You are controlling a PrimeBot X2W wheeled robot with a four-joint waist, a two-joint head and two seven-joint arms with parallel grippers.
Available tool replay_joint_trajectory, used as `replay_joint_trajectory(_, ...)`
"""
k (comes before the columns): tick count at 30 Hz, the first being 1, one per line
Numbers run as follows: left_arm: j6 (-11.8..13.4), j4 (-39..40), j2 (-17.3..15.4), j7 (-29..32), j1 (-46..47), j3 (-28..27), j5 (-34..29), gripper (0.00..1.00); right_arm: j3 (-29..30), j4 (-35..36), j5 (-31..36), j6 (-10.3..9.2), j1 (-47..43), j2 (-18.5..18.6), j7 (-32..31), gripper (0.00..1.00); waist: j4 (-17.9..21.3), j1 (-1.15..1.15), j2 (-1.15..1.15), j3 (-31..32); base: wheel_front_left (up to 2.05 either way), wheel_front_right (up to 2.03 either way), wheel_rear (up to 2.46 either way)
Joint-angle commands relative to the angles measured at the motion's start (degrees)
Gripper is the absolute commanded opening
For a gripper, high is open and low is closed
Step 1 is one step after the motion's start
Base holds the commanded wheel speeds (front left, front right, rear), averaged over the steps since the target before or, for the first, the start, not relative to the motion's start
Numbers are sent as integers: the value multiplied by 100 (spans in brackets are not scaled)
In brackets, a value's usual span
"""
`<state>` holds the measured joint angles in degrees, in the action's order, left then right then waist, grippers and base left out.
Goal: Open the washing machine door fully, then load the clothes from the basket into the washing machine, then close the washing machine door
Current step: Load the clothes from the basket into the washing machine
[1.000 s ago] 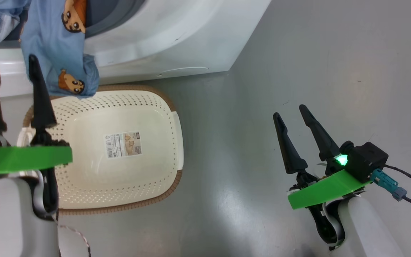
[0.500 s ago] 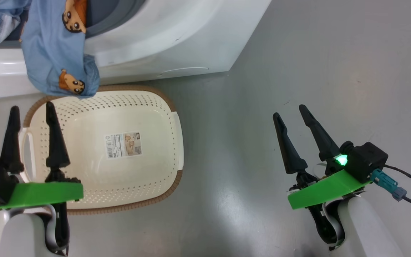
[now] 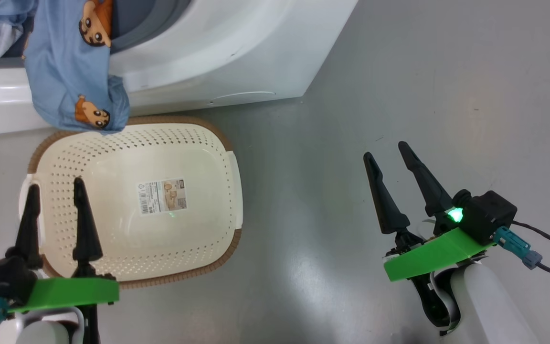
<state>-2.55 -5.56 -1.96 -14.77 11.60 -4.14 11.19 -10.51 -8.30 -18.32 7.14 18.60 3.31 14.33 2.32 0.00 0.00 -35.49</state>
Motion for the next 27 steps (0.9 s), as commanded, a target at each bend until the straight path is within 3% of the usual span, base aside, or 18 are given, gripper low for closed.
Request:
replay_joint_trajectory(1,72,146,-95,-23,-202,-159,-4,100,-154,103,-41,35,-147,-44,67,100,1,0,0,1,0,0,0)
replay_joint_trajectory(27,166,-49,-92,-23,-331,18,85,100,-87,106,31,35,-176,-44,67,100,29,0,0,51,0,0,0)
